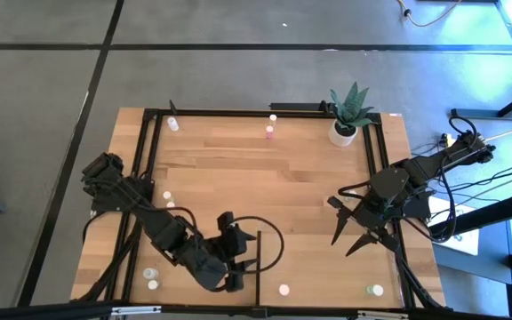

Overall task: Pick and place medicine bottles onto shelf by color
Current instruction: Put the bottom right transparent pill bottle on the shelf

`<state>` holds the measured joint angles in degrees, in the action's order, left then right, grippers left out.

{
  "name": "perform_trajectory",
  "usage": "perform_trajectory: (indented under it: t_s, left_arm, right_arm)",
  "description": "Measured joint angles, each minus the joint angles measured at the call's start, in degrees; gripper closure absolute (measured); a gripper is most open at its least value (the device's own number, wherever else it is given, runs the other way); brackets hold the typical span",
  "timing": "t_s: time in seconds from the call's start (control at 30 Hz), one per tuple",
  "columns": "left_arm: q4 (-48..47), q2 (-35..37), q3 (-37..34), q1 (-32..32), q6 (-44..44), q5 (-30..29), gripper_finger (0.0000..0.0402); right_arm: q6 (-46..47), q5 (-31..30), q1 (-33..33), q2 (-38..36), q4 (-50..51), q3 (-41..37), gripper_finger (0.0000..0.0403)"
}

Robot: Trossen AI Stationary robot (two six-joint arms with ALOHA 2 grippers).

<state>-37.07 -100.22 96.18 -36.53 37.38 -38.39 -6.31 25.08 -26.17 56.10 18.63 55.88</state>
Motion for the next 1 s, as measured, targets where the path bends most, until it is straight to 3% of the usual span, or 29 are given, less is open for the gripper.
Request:
perform_trajectory:
  t_s: [0.27, 0.43, 0.57, 0.7, 0.8, 1.0]
  left_arm:
    - [0.0, 0.0, 0.0, 5.1, 1.6, -0.1, 0.0159]
    - [0.1, 0.0, 0.0, 7.8, 1.6, -0.1, 0.0159]
    - [0.0, 0.0, 0.0, 9.1, 1.6, -0.1, 0.0159]
    - [0.1, 0.0, 0.0, 9.7, 1.7, -0.1, 0.0159]
    - [0.0, 0.0, 0.0, 10.0, 1.7, -0.1, 0.0159]
    - [0.1, 0.0, 0.0, 11.0, 1.7, -0.1, 0.0159]
  right_arm:
    - [0.3, -1.3, 0.7, -0.1, 0.1, 0.0, 0.0208]
    - [4.7, -9.5, 2.7, -2.7, 7.8, 3.1, 0.0208]
    - [7.6, -20.8, 3.3, -6.4, 19.6, 8.5, 0.0208]
    - [15.5, -33.2, 3.3, -8.4, 35.4, 14.0, 0.0208]
    - [24.0, -39.3, 3.3, -8.6, 46.6, 15.5, 0.0208]
    - [45.5, -41.9, 3.3, -8.4, 62.0, 14.5, 0.0208]
